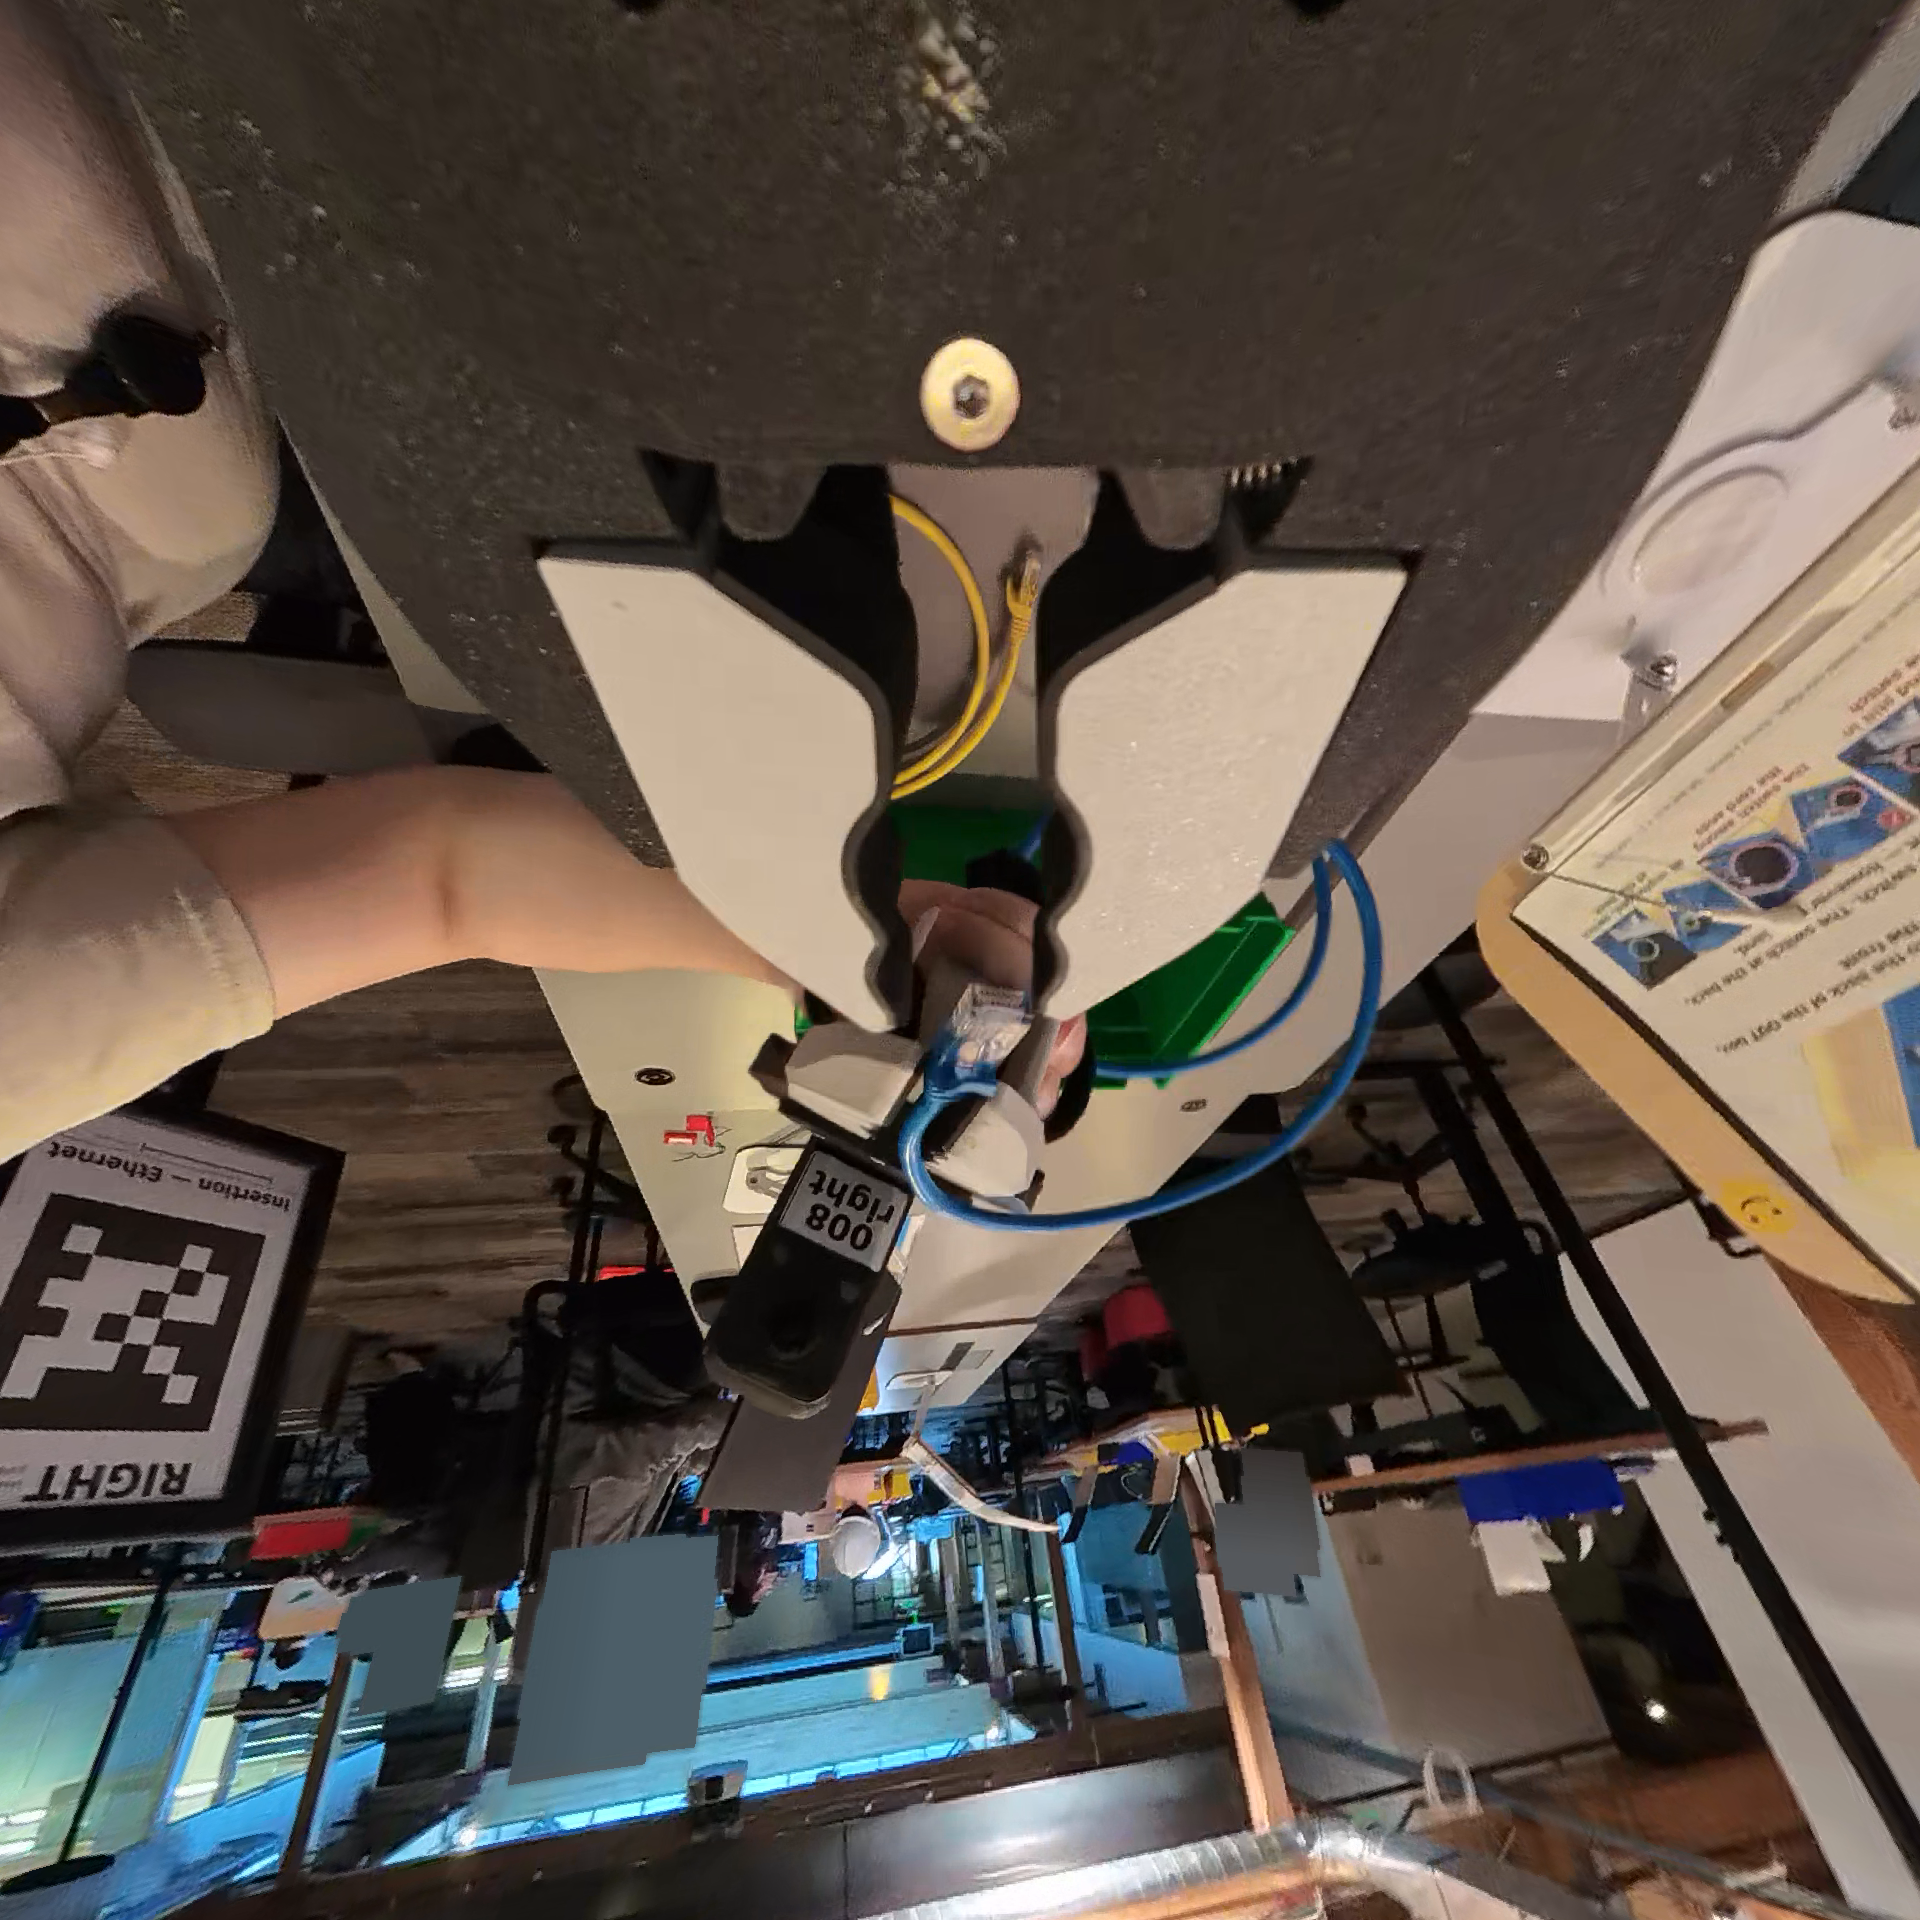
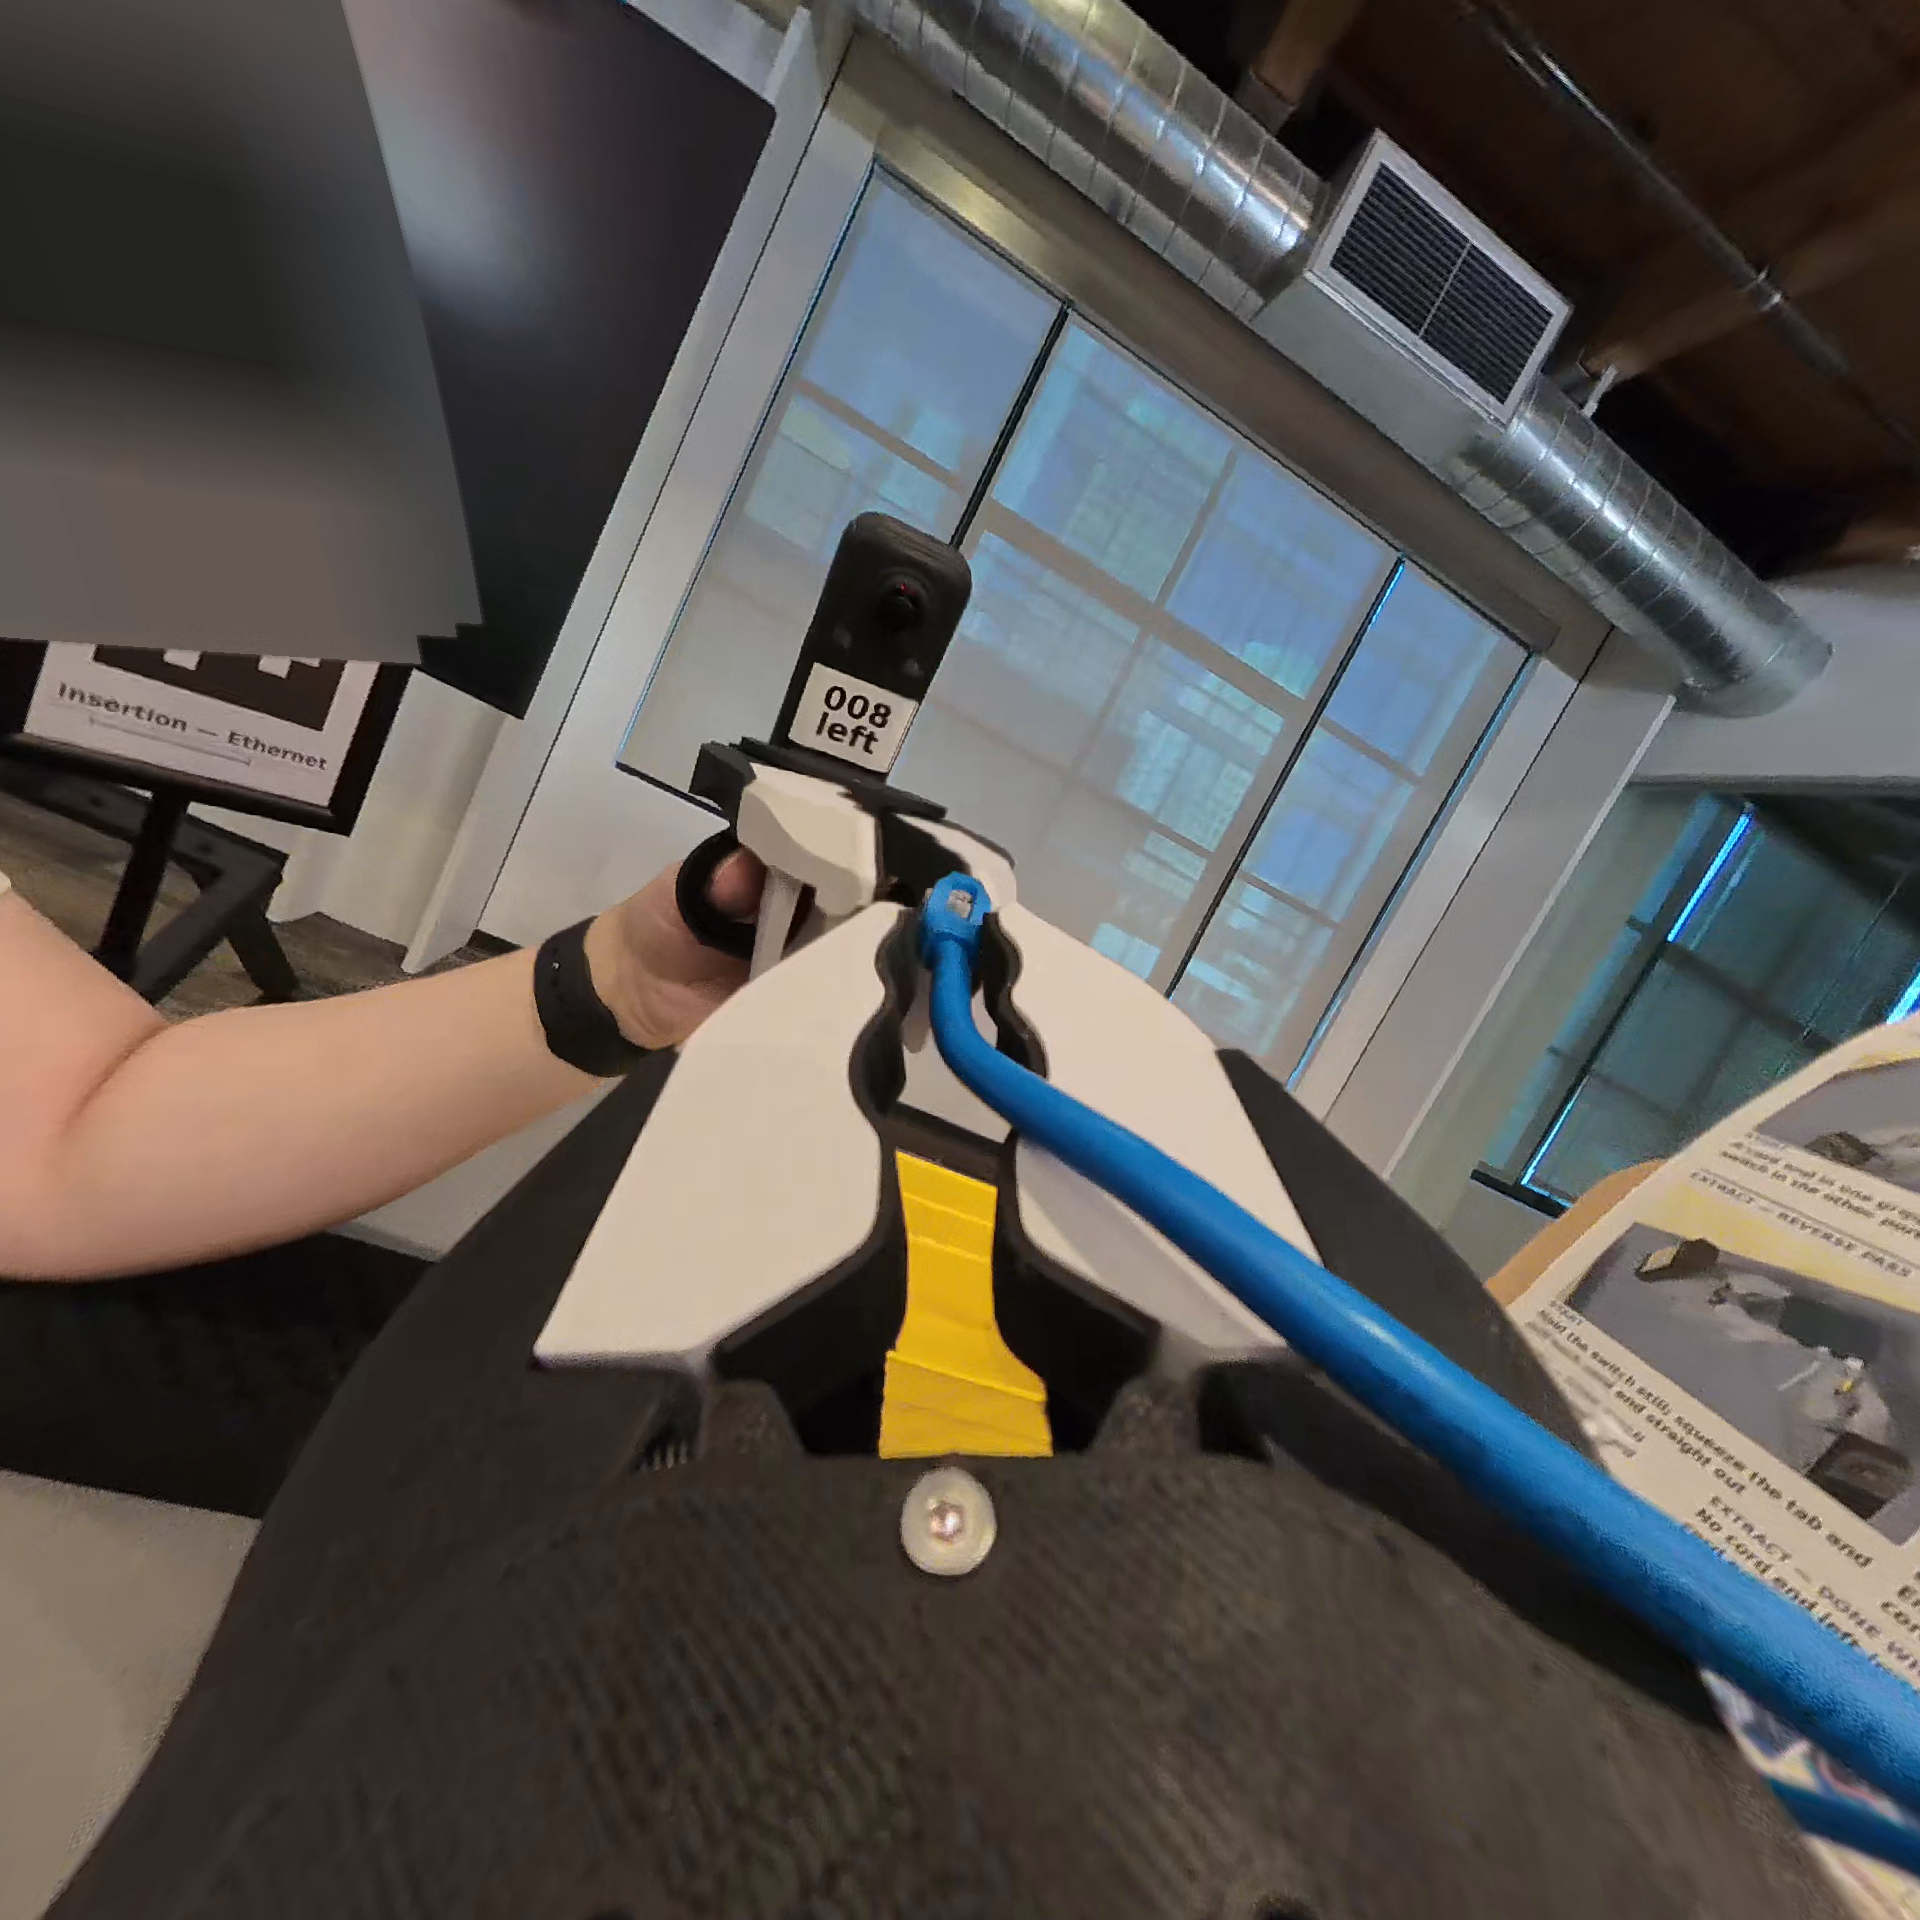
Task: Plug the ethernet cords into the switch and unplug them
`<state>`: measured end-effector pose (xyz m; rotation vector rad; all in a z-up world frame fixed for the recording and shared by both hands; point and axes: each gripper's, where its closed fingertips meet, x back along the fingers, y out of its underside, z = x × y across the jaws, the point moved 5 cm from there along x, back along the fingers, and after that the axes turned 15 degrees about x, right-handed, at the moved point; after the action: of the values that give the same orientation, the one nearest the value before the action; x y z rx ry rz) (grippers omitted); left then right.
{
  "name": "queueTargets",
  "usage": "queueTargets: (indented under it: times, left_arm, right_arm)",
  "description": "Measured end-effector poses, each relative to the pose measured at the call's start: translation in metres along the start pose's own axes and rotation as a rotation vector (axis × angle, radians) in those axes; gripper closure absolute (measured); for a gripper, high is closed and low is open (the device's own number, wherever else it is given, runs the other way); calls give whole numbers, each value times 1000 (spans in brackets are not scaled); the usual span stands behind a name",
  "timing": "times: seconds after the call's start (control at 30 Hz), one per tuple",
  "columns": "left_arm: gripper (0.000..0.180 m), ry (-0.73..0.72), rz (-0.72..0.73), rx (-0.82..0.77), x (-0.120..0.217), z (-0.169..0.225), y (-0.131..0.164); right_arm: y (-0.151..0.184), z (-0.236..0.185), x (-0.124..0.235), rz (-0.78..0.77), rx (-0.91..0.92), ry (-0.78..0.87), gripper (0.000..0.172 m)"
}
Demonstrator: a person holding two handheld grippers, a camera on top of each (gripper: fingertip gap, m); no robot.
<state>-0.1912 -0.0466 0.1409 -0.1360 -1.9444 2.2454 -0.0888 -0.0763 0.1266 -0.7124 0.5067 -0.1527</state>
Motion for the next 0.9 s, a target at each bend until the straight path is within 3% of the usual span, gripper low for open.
queueTargets:
  times: [0.3, 0.57, 0.9]
  left_arm:
    - [167, 33, -57, -119, -2, 10, 8]
    - [166, -66, -92, -279, -1, 13, 9]
    - [166, -114, -114, -304, 2, 8, 10]
  right_arm:
    - [-10, -12, -1, -17, 142, -87, 159]
    - [-6, -8, -5, -141, 49, -120, 153]
    - [0, -10, -14, -233, 16, -129, 159]
